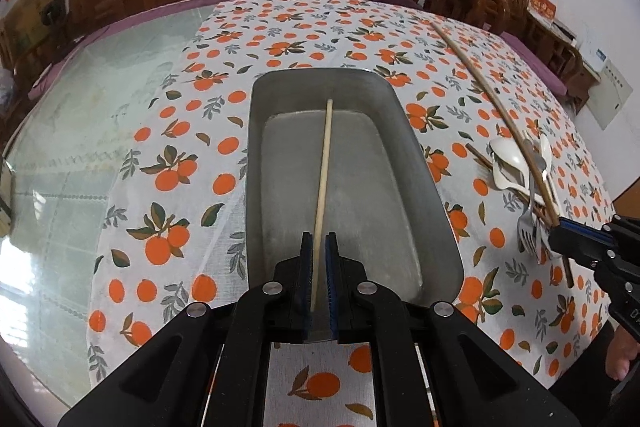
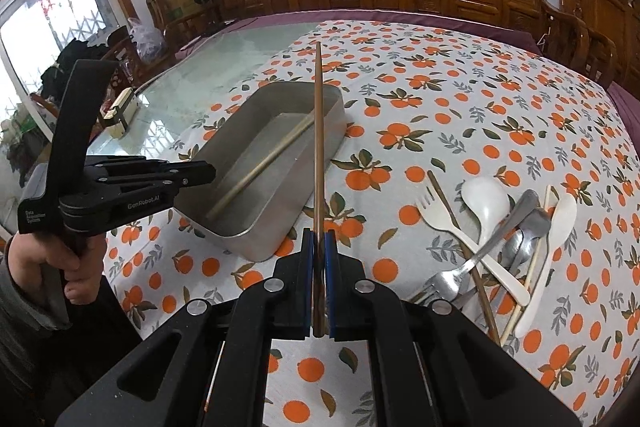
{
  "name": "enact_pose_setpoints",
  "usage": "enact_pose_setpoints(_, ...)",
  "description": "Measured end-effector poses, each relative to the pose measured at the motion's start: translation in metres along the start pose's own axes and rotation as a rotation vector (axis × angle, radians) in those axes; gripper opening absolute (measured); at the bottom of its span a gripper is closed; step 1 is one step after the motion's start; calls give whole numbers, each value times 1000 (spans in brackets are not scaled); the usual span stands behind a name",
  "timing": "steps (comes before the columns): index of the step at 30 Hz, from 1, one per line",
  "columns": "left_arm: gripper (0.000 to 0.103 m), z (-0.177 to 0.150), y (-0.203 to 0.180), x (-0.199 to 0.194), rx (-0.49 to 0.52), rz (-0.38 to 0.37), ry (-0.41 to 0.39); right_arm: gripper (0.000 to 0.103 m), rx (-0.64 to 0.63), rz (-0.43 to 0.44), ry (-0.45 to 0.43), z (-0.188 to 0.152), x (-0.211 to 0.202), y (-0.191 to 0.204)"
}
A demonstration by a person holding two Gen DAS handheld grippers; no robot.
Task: Organize utensils
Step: 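Carry chopsticks into the grey tray and open both grippers to release them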
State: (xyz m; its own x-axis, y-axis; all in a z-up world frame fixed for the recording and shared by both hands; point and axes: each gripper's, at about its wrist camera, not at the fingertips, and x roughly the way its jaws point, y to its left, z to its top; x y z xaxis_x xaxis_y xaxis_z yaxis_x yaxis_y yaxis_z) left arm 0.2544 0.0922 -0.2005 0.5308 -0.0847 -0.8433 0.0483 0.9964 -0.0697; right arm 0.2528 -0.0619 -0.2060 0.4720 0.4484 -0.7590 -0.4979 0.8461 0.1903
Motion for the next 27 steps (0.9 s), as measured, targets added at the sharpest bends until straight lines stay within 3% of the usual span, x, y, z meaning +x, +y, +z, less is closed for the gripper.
enact_pose_setpoints(11,27,5,19,-26,-26,12,-110,6,10,55,13,18,29,22)
enact_pose_setpoints(16,48,7,35,-36,-53,38,-161,6,13,70,18,33,48,31)
enact_pose_setpoints(18,50,9,44,-40,-76,44,-181,6,20,81,20,40,55,35)
enact_pose_setpoints(21,73,11,55,-45,-110,56,-208,6,34,91,21,48,63,38)
enact_pose_setpoints(24,86,11,61,-50,-129,95,-237,6,47,98,29,53,75,42)
enact_pose_setpoints(27,87,12,67,-52,-142,106,-249,6,36,89,44,54,86,47)
